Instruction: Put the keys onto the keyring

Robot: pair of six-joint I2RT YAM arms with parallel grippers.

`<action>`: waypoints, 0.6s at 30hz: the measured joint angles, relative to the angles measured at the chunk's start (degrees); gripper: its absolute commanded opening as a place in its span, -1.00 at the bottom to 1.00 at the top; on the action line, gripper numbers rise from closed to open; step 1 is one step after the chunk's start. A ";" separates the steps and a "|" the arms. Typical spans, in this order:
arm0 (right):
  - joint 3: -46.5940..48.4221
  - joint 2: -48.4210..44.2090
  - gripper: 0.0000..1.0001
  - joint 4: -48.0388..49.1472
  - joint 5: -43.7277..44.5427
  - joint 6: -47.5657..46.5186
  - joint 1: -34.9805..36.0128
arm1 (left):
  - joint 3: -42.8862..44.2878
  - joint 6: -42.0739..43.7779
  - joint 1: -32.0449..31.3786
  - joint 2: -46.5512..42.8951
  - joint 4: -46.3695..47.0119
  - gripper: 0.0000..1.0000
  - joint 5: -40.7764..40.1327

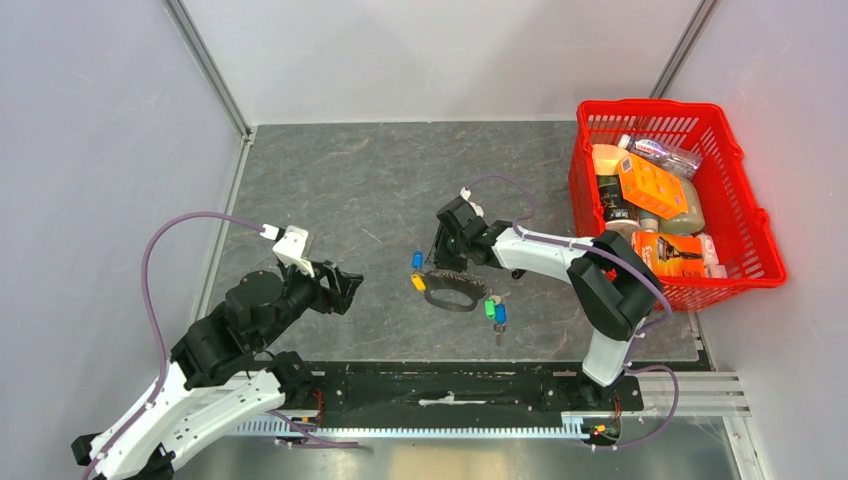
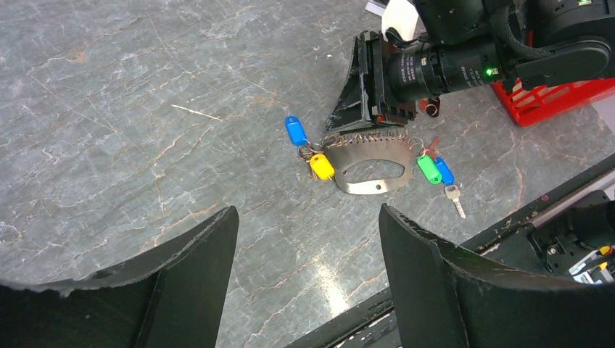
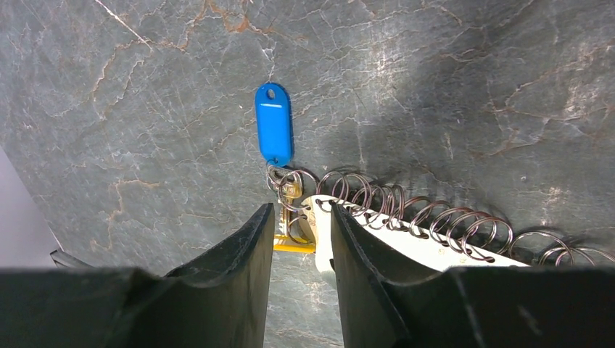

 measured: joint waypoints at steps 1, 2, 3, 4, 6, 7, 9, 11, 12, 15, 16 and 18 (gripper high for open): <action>-0.02 0.00 -0.17 0.00 0.00 0.00 0.02 | 0.00 0.00 0.00 0.00 0.00 0.57 0.00; -0.07 0.00 -0.17 0.00 0.00 0.00 0.02 | 0.00 0.00 0.02 0.00 0.00 0.57 0.00; -0.11 0.00 -0.18 -0.02 0.02 0.02 0.00 | 0.00 0.00 0.00 0.00 0.00 0.57 0.00; -0.20 0.00 -0.17 -0.04 0.02 0.02 0.02 | 0.00 0.00 0.02 0.00 0.00 0.57 0.00; -0.31 0.00 -0.18 -0.07 0.07 0.04 0.02 | 0.00 0.00 0.02 0.00 0.00 0.57 0.02; -0.35 0.00 -0.18 -0.09 0.09 0.04 0.00 | 0.00 0.00 0.00 0.00 0.00 0.57 0.00; -0.44 0.00 -0.18 -0.09 0.24 0.09 0.02 | 0.00 0.00 0.02 0.00 0.00 0.57 0.00; -0.63 0.00 -0.18 -0.07 0.26 0.24 0.02 | 0.00 0.00 0.02 0.00 0.00 0.57 0.00; -0.76 0.00 -0.18 -0.09 0.26 0.35 0.00 | 0.00 0.00 0.02 0.00 0.00 0.57 0.00; -0.94 0.00 -0.18 -0.11 0.31 0.39 0.02 | 0.00 0.00 0.02 0.00 0.00 0.57 0.00; -0.96 0.00 -0.17 -0.13 0.35 0.39 0.02 | 0.00 0.00 0.02 0.00 0.00 0.57 0.02; -1.05 0.00 -0.17 -0.15 0.46 0.42 0.02 | 0.00 0.00 0.02 0.00 0.00 0.57 0.02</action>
